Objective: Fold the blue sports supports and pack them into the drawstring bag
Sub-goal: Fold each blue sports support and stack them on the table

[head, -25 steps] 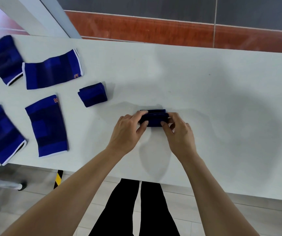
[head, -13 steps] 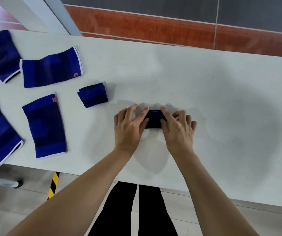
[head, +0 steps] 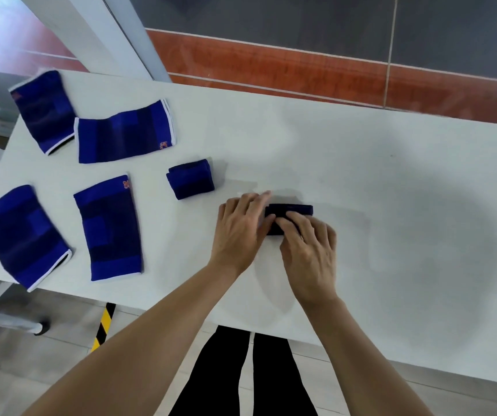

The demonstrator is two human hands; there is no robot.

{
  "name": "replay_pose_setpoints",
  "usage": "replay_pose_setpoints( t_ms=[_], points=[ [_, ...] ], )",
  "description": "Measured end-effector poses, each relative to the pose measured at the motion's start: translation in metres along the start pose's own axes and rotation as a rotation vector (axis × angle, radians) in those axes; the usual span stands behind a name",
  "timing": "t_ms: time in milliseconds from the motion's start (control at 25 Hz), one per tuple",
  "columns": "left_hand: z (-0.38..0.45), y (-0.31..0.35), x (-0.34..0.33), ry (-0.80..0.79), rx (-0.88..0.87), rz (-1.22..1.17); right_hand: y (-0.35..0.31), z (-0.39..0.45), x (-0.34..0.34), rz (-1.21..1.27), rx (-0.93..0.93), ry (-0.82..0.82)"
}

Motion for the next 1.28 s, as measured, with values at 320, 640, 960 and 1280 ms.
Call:
replay_pose_setpoints(
  t_ms=[320, 640, 960, 1280],
  points=[
    [0.005, -0.104, 0.02, 0.026, 0.242, 0.209, -0.005, -0.005, -0.02, -0.064, -0.136, -0.084],
    [0.01, -0.105, 0.012, -0.072, 0.138, 0.109, -0.007, 0.014, -0.024, -0.149, -0.196, -0.091],
    [0.004, -0.046, -0.004, -0.112, -0.06, 0.063, 0.006, 0.005, -0.035, -0.153, -0.19, -0.195],
    [0.019, -0.006, -0.008, 0.022, -0.086, 0.112, 0.066, 0.03, 0.002, -0.156, -0.045, 0.04]
  ],
)
Point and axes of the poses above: each hand's wrist, its own z-axis towards the middle knuckle, its own x-axis out of the back of the hand, y = z × x, the point moved 7 cm from there along z, towards the middle knuckle, and after that the axes turned 11 degrees about z, right-handed, at the moved point
